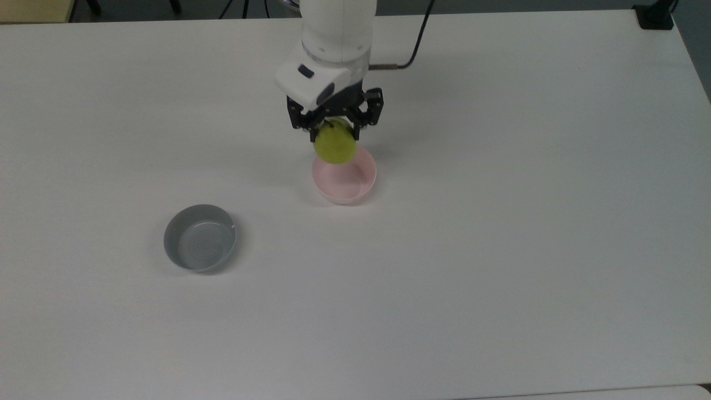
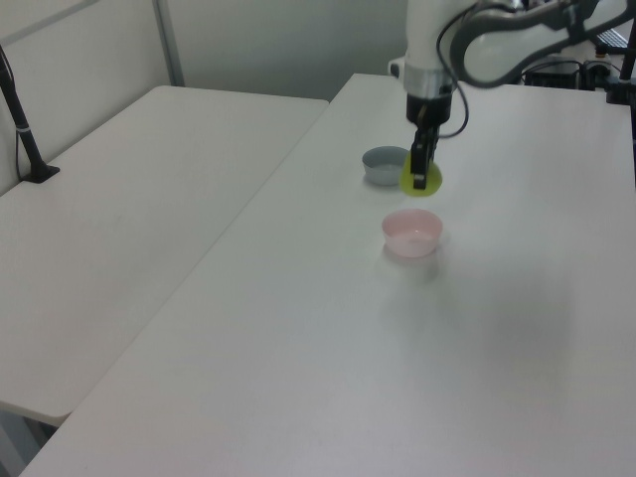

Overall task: Place the pear in the bowl
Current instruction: 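Lift the pear and carry it over the pink bowl, then lower the pear into the pink bowl and open the gripper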

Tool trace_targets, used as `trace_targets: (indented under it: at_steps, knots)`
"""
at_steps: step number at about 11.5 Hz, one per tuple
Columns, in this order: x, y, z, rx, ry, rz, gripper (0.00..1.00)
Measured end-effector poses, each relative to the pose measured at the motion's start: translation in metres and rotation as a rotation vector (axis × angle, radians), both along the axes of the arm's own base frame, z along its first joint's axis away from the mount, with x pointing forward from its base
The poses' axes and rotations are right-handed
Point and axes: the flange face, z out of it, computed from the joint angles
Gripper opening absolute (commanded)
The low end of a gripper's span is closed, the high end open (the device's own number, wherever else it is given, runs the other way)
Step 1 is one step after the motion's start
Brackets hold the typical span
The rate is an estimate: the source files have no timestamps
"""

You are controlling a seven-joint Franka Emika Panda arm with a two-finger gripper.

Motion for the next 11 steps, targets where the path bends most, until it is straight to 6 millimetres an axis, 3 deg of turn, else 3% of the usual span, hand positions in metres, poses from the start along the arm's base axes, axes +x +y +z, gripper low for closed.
trace_targets:
  at_steps: [2, 5, 6, 8, 9, 11]
  knots:
    - [0.008, 0.011, -0.036, -0.006, 0.012, 0.0, 0.01]
    - [0.01, 0.013, -0.071, -0.007, 0.008, 0.005, 0.05]
    - [0.009, 0.015, -0.08, -0.009, 0.012, 0.009, 0.17]
    - [0.008, 0.017, -0.089, -0.012, 0.024, 0.013, 0.86]
    - [0.008, 0.017, -0.089, -0.012, 0.024, 0.013, 1.0]
    - [0.008, 0.017, -0.088, -0.011, 0.021, -0.003, 1.0]
